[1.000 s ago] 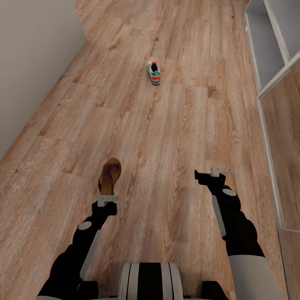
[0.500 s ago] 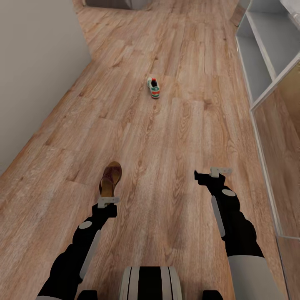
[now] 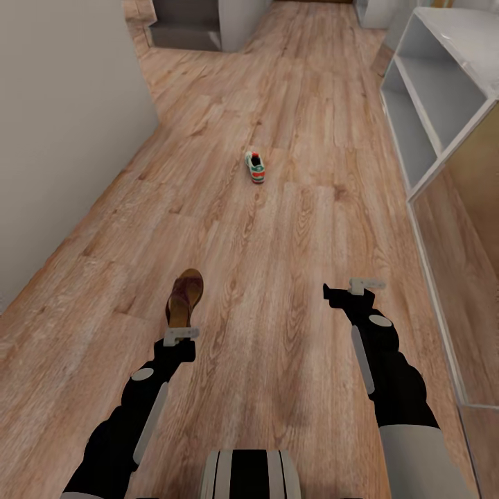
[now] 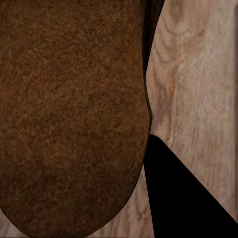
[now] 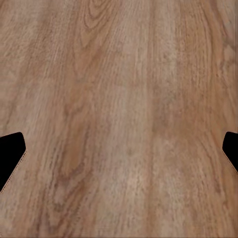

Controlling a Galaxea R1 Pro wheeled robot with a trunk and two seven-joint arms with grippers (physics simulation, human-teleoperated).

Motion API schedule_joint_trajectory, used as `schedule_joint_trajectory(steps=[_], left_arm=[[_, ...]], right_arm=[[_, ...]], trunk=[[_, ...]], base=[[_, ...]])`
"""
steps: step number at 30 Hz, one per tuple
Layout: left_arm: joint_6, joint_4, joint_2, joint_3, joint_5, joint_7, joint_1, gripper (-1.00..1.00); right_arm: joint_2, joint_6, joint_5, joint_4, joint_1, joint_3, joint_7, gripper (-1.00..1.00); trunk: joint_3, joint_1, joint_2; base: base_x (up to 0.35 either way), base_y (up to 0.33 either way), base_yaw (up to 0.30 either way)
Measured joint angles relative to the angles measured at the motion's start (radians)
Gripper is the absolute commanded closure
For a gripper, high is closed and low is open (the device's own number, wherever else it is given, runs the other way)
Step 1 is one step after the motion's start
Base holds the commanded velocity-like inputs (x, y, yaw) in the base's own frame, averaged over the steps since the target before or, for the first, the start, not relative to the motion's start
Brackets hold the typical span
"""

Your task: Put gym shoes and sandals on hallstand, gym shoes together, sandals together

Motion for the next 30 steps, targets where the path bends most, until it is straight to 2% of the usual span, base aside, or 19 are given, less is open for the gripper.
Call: schedule_joint_trajectory(steps=[30], left_arm=[[0.0, 0.0, 0.0, 0.0, 0.002, 0.0, 0.0, 1.0]], right_arm=[[0.0, 0.0, 0.0, 0.0, 0.0, 0.0, 0.0, -1.0]], trunk=[[0.164, -0.013, 0.007]], base=[[0.0, 0.0, 0.0]])
